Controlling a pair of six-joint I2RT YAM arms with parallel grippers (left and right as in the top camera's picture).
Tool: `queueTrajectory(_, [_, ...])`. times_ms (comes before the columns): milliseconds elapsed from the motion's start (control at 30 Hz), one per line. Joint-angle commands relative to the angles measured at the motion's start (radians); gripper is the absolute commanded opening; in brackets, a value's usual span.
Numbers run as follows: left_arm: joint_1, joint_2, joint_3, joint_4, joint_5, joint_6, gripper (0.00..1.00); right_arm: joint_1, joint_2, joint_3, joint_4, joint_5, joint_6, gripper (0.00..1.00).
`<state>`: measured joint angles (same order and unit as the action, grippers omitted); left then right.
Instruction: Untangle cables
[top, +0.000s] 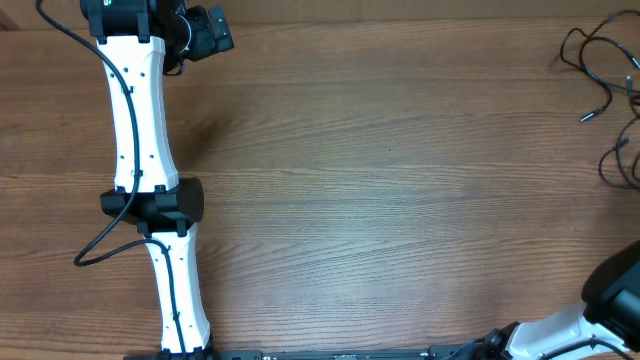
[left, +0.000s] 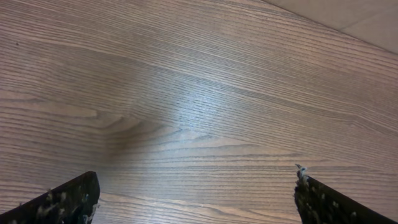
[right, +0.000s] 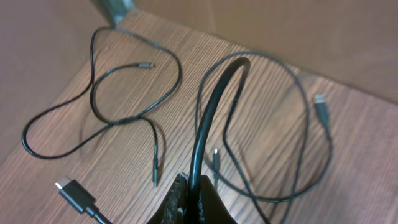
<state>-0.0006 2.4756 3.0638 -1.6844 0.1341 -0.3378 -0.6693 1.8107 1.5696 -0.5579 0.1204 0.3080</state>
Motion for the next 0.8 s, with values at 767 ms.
queueTrajectory(767, [-0.013, -0.035, 0.021, -0.003, -0.011, -0.006, 1.0, -0.358, -0.067, 0.002, -0.153, 0.069, -0.025, 0.04])
